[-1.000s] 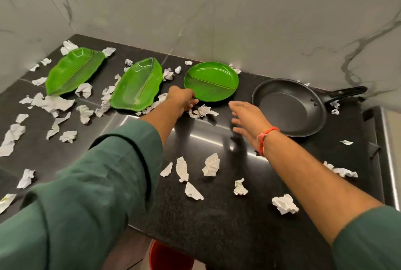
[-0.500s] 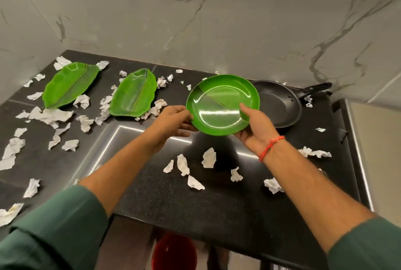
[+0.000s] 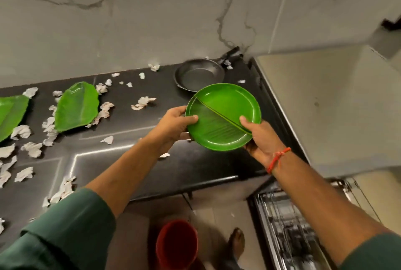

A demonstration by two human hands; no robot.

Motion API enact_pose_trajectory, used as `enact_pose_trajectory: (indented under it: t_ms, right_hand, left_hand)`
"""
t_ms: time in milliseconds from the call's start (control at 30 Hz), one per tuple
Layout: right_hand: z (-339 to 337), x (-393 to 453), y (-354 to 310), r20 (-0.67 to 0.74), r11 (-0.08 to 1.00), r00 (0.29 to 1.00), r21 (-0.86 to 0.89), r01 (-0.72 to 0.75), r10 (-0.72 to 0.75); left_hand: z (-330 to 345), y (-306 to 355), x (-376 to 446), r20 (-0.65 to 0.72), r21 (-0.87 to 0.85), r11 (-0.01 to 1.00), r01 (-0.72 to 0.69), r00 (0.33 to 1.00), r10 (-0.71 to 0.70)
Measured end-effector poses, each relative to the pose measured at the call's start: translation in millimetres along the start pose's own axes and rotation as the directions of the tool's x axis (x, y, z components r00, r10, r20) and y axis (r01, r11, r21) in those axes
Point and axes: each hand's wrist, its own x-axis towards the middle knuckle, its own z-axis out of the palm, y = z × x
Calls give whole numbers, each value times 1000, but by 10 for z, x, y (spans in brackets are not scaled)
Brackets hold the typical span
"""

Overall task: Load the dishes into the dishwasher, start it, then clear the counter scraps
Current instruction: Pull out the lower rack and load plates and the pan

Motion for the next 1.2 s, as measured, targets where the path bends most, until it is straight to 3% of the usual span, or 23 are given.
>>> enact_pose_trajectory:
  t_ms: [233, 433, 533, 700, 833, 967, 1067, 1200]
  right_hand:
    - [-1496, -838, 81, -243, 996, 968, 31, 78, -68]
    - [-2728, -1585, 86, -347, 990, 930, -104, 91, -122]
    - [-3464, -2036, 142, -400, 981, 906, -177, 75, -141]
    - [-4532, -2786, 248, -514, 990, 854, -141, 3, -76]
    - [-5144, -3200, 312, -617, 984, 784, -174, -45, -73]
    - [-5603, -3420, 372, -702, 973, 705, -216, -76, -101]
    - [-5897, -3481, 475, -778, 967, 620, -222, -122, -101]
    - [-6285, -3385, 666, -865, 942, 490, -246, -227, -107]
  left_hand:
    - [1441, -179, -195, 229, 152, 988, 34, 971, -69]
    - [2625, -417, -518, 371, 291, 957, 7, 921, -120]
    - [3332, -606, -698, 476, 427, 901, -78, 867, -151]
    - [4515, -926, -983, 626, 580, 767, -276, 753, -202]
    - [5320, -1132, -1098, 741, 618, 544, -568, 652, -161]
    - [5993, -1309, -1145, 787, 605, 369, -706, 600, -142]
    - [6465, -1477, -1114, 812, 575, 309, -758, 574, -104]
    - [6971, -1709, -1019, 846, 519, 310, -797, 531, -51]
